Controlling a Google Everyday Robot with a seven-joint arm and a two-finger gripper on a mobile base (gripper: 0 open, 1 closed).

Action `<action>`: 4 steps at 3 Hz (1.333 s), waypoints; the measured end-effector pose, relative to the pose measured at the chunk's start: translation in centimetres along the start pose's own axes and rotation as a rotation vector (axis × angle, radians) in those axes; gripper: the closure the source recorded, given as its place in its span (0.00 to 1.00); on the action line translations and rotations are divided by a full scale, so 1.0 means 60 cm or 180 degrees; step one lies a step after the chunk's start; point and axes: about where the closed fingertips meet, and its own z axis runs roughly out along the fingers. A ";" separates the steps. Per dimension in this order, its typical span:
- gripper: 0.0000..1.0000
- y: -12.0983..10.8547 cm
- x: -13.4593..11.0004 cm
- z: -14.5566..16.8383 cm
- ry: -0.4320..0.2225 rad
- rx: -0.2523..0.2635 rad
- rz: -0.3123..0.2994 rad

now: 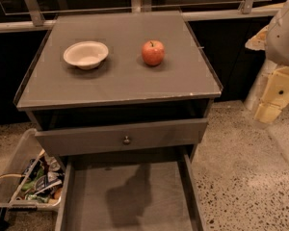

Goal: Place apple into middle drawer

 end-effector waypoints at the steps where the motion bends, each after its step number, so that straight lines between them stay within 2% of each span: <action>1: 0.00 -0.003 -0.003 -0.002 -0.0025 0.0034 -0.0007; 2: 0.00 -0.020 -0.025 0.000 -0.0276 0.0099 -0.0086; 3: 0.00 -0.047 -0.058 0.006 -0.0677 0.0187 -0.0239; 4: 0.00 -0.080 -0.104 0.022 -0.1052 0.0257 -0.0471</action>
Offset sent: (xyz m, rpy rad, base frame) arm 0.0357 0.0265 0.0088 0.1726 -0.1118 0.1071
